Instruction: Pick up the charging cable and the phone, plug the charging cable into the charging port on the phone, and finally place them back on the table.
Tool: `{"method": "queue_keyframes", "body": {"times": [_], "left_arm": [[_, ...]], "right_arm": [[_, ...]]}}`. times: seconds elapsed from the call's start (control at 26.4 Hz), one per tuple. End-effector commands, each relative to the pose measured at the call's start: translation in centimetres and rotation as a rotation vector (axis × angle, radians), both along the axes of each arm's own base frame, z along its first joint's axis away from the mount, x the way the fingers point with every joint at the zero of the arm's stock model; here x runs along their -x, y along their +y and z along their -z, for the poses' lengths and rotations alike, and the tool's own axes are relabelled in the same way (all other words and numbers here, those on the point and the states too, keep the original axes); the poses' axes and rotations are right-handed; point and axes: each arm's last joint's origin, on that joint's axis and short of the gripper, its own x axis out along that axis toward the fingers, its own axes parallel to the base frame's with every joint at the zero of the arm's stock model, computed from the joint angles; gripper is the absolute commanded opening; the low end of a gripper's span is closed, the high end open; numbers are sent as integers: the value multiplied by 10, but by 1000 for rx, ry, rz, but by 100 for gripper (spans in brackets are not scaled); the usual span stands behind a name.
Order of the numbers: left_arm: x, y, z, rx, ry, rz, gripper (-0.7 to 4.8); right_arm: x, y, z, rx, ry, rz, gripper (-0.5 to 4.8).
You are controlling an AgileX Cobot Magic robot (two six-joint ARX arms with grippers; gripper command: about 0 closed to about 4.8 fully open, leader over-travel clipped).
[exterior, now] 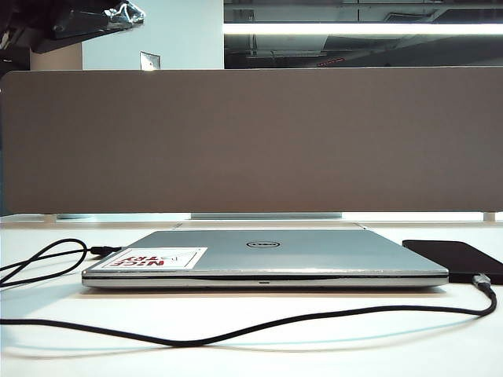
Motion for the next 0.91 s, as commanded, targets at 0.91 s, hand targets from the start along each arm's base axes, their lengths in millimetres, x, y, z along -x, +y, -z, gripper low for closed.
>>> {"method": "queue_keyframes", "body": {"times": [0.91], "left_arm": [[0, 0, -3, 8, -17, 0, -5]], "right_arm": [[0, -6, 4, -17, 57, 38, 23]]}}
